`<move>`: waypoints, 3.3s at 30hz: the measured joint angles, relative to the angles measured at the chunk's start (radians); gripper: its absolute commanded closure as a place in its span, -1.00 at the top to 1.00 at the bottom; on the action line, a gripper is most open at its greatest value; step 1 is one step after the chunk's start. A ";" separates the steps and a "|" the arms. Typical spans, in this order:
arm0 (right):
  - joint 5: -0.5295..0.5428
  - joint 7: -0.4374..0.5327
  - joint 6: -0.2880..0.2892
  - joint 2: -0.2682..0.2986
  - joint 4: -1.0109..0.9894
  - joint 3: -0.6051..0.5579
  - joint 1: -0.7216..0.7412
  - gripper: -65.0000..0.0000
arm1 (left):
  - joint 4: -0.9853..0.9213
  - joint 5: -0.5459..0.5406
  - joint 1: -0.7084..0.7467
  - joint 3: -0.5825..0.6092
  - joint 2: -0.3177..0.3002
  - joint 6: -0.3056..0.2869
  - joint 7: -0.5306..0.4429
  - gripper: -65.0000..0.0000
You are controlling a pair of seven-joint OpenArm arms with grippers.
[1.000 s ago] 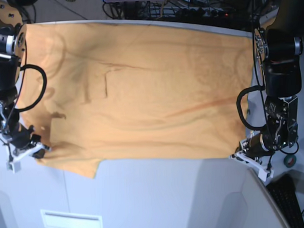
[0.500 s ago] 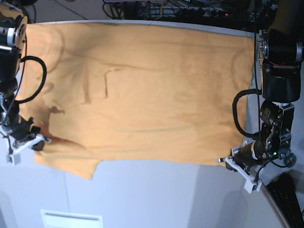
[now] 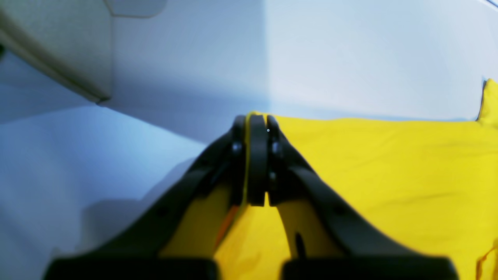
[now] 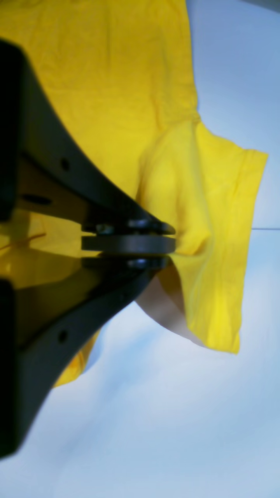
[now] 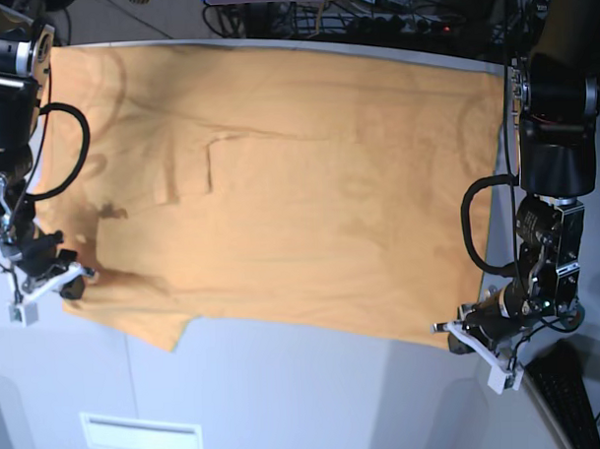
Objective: Layout the t-shirt on the table in an organized manner, then fold the t-shirt properly
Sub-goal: 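Lift the held edge and fold it across the shirt toward the collar with both grippers, then lower the folded edge onto the shirt and release with both grippers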
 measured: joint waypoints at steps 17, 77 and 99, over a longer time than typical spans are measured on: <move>0.003 -0.004 0.005 0.016 0.107 0.001 -0.092 -1.00 | 0.180 -0.016 0.245 -0.103 -0.032 -0.005 -0.016 -1.00; 0.021 -0.366 0.015 0.139 0.613 -0.001 -0.558 -1.00 | 0.454 -0.020 0.618 -0.299 -0.080 -0.015 0.127 -1.00; 0.015 -0.432 0.012 0.097 0.662 -0.002 -0.658 -1.00 | 0.528 -0.006 0.694 -0.296 -0.099 -0.013 0.212 -1.00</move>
